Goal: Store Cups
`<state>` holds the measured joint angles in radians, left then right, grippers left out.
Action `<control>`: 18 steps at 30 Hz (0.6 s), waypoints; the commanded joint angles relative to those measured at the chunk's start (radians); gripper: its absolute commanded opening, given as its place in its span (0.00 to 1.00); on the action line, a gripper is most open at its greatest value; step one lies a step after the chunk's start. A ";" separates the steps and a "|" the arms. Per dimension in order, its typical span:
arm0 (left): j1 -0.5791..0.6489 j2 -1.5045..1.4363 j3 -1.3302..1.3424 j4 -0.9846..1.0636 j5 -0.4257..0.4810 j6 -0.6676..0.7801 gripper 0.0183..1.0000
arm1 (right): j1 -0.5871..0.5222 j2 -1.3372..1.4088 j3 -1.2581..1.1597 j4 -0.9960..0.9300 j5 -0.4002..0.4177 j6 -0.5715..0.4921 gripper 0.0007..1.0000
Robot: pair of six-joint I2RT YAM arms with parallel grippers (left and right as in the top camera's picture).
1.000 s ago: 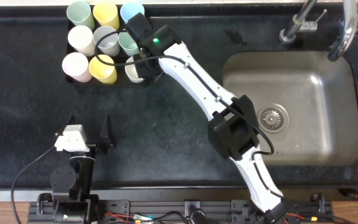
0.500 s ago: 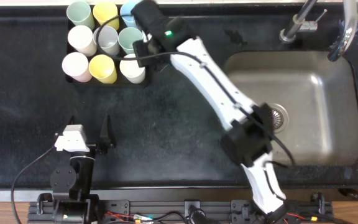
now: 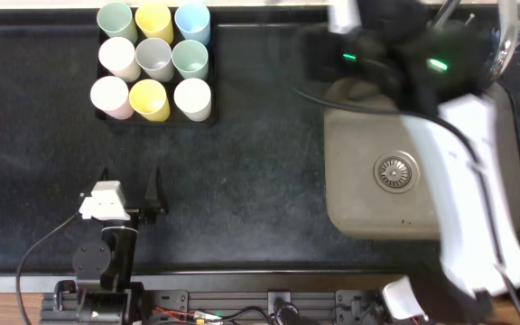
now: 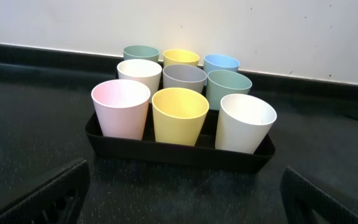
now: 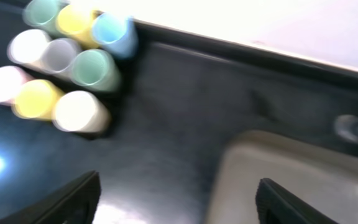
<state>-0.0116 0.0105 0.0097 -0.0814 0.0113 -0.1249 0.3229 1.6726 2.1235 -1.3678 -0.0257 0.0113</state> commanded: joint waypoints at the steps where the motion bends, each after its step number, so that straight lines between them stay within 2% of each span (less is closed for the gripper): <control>1: -0.005 -0.008 -0.002 -0.003 -0.005 -0.007 1.00 | -0.089 -0.221 -0.255 0.087 0.027 -0.087 0.85; 5: -0.005 -0.008 -0.002 -0.003 -0.005 -0.007 1.00 | -0.169 -0.463 -0.527 0.216 0.026 -0.086 0.91; 7: -0.005 -0.008 -0.002 -0.003 -0.005 -0.007 1.00 | -0.193 -0.577 -0.654 0.276 0.027 -0.087 1.00; 13: -0.005 -0.008 -0.002 -0.003 -0.005 -0.007 1.00 | -0.200 -0.863 -0.990 0.440 0.026 -0.085 1.00; 18: -0.005 -0.008 -0.002 -0.003 -0.005 -0.007 1.00 | -0.197 -1.041 -1.221 0.606 0.023 -0.040 1.00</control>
<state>-0.0116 0.0105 0.0097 -0.0814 0.0113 -0.1249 0.1257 0.6930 0.9859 -0.8089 0.0032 -0.0555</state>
